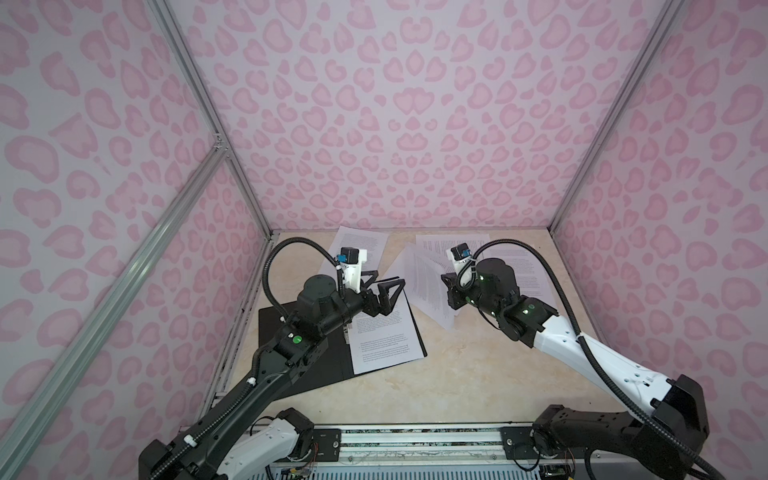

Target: Put the files into the folder

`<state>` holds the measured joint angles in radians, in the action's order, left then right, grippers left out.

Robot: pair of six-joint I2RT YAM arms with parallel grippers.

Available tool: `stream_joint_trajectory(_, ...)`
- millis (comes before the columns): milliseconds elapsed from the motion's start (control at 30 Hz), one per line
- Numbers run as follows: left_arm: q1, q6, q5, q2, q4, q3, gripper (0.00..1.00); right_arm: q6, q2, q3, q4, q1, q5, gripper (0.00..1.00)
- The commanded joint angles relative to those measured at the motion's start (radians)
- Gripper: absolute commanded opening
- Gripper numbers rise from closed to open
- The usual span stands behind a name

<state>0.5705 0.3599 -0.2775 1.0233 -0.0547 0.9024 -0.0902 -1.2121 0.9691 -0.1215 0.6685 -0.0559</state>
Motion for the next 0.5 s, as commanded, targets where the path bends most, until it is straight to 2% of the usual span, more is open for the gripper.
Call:
stream_joint_trajectory(0, 0.003, -0.252, -0.06, 0.07, 0.075, 0.074, 0.97, 0.046, 0.062, -0.09, 0.112, 0.039, 0.03, 0.0)
stream_joint_trajectory(133, 0.009, -0.584, -0.047, 0.114, 0.116, 0.109, 0.96, 0.098, 0.119, -0.236, 0.246, 0.081, 0.043, 0.0)
stream_joint_trajectory(200, 0.014, -0.768, -0.034, 0.113, 0.132, 0.085, 0.96, 0.13, 0.129, -0.285, 0.299, 0.1, 0.023, 0.0)
stream_joint_trajectory(267, 0.015, -0.9, -0.015, 0.1, 0.128, 0.051, 0.95, 0.179, 0.134, -0.324, 0.347, 0.105, 0.008, 0.0)
stream_joint_trajectory(367, 0.015, -1.013, 0.017, 0.07, 0.103, 0.0, 0.94, 0.231, 0.137, -0.38, 0.43, 0.105, 0.036, 0.0)
stream_joint_trajectory(467, 0.02, -1.067, 0.044, 0.031, 0.067, -0.051, 0.93, 0.278, 0.126, -0.407, 0.48, 0.12, -0.016, 0.0)
